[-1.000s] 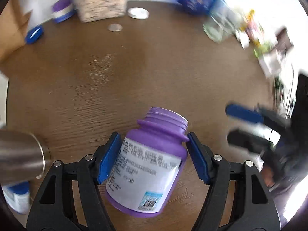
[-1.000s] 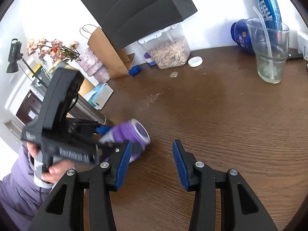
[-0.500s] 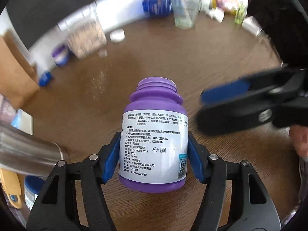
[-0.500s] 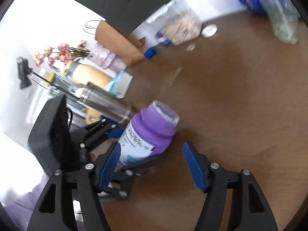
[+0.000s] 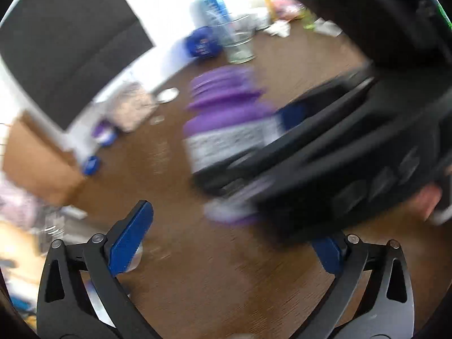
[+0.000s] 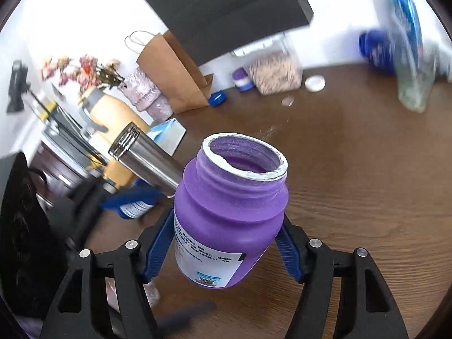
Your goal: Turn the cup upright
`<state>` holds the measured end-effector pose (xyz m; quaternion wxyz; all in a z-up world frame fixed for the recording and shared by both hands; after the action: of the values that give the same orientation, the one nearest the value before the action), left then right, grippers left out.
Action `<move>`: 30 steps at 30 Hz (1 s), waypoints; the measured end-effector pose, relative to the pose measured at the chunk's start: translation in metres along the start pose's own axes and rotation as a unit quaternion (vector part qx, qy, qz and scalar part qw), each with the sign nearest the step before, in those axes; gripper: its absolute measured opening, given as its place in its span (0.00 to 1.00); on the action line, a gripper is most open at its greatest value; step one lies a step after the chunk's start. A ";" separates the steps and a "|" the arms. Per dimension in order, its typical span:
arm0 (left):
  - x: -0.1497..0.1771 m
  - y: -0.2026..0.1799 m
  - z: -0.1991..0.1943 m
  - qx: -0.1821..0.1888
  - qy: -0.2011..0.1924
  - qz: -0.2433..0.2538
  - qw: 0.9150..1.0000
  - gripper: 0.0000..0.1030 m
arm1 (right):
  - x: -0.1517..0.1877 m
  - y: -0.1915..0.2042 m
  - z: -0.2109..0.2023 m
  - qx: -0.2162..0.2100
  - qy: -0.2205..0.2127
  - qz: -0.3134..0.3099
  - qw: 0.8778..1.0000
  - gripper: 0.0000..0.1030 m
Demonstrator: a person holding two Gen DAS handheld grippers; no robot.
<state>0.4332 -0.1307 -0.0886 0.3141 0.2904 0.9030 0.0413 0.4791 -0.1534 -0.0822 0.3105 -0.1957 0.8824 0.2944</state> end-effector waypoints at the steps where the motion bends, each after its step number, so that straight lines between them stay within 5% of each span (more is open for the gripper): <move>1: 0.006 0.006 -0.003 -0.002 0.009 -0.001 1.000 0.99 | 0.002 0.001 -0.003 0.021 0.001 -0.015 1.000 0.69; 5: 0.027 0.045 -0.021 -0.021 0.008 -0.062 0.998 1.00 | 0.016 0.018 -0.004 0.108 0.010 -0.112 0.988 0.70; 7: 0.039 0.062 -0.031 -0.014 0.009 -0.126 0.992 1.00 | 0.025 0.031 0.005 0.154 0.015 -0.176 0.972 0.70; 9: 0.052 0.081 -0.031 -0.004 0.022 -0.199 0.980 1.00 | 0.035 0.036 0.015 0.208 0.022 -0.223 0.952 0.70; 13: 0.073 0.094 -0.036 -0.012 0.021 -0.302 0.953 1.00 | 0.047 0.023 0.030 0.241 0.035 -0.221 0.944 0.70; 20: 0.081 0.089 -0.054 -0.017 -0.018 -0.322 0.946 1.00 | 0.055 0.036 0.015 0.227 0.034 -0.202 0.952 0.74; 30: 0.103 0.048 -0.137 -0.052 -0.085 -0.315 0.944 1.00 | 0.072 0.077 -0.101 0.233 -0.009 -0.152 0.961 0.79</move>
<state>0.3109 -0.0201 -0.0225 0.4017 -0.0230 0.9147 -0.0377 0.3425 -0.1723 -0.0351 0.3968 -0.2467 0.8836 0.0322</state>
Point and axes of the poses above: each gripper's, at about its wrist camera, not at the fingertips, and z roughly the way its jaws point, y to its left, x to its underside, the point moved 8 cm from there along z, roughly the way its jaws point, and after that the axes turned 10 degrees about -z, right-handed, at the moved point
